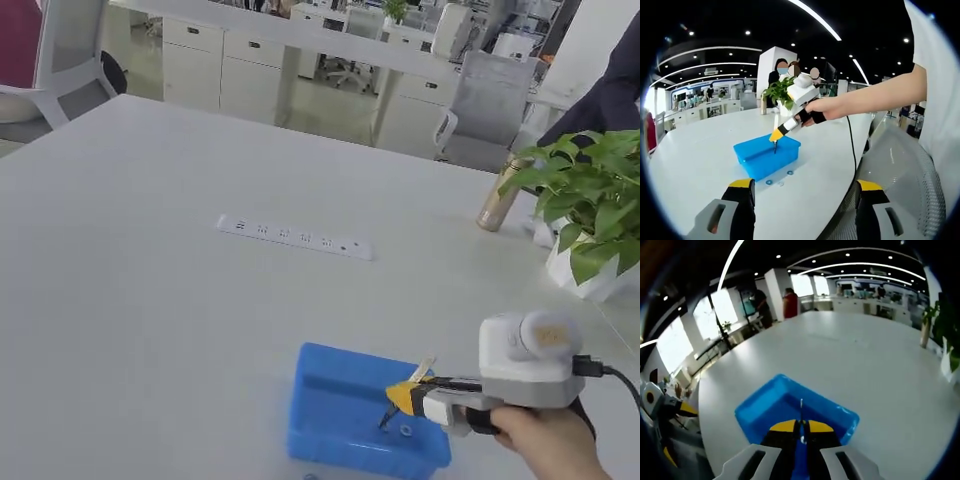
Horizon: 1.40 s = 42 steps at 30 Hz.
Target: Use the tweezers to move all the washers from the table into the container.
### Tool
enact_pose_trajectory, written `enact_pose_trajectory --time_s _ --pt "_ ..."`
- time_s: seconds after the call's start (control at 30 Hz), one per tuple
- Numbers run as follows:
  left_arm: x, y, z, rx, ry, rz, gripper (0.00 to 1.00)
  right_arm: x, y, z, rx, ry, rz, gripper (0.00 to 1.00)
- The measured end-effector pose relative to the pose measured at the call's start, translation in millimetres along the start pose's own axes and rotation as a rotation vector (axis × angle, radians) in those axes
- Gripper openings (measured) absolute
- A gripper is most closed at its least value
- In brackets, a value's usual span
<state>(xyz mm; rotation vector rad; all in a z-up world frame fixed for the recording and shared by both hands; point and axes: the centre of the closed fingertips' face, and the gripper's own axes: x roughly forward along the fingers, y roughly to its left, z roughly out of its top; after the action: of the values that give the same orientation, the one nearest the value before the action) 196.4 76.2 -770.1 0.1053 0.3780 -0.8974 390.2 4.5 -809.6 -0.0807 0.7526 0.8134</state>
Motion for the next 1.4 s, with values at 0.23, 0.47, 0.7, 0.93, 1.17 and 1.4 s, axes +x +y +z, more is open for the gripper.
enact_pose_trajectory --time_s 0.23,0.47,0.7,0.93,1.17,1.4 --pt "0.6 -1.3 -0.2 0.003 0.003 -0.007 0.83 -0.3 -4.9 -2.7 -0.014 0.008 -0.006 0.03" --pt "0.6 -0.1 0.3 0.003 -0.003 -0.001 0.83 -7.2 -1.1 1.0 -0.015 -0.019 -0.004 0.04" --pt "0.3 1.5 0.3 0.003 -0.007 0.005 0.83 -27.8 13.5 14.2 -0.001 -0.105 0.006 0.04" --pt "0.4 0.3 0.2 0.004 -0.006 -0.001 0.83 -51.6 39.2 26.5 -0.017 -0.185 0.048 0.03" --pt "0.4 0.4 -0.2 0.0 -0.004 0.0 0.82 -62.9 75.9 19.1 -0.017 -0.19 0.133 0.03" --pt "0.8 -0.4 -1.1 0.003 0.002 -0.002 0.82 -49.4 80.9 -22.2 -0.011 -0.103 0.134 0.03"
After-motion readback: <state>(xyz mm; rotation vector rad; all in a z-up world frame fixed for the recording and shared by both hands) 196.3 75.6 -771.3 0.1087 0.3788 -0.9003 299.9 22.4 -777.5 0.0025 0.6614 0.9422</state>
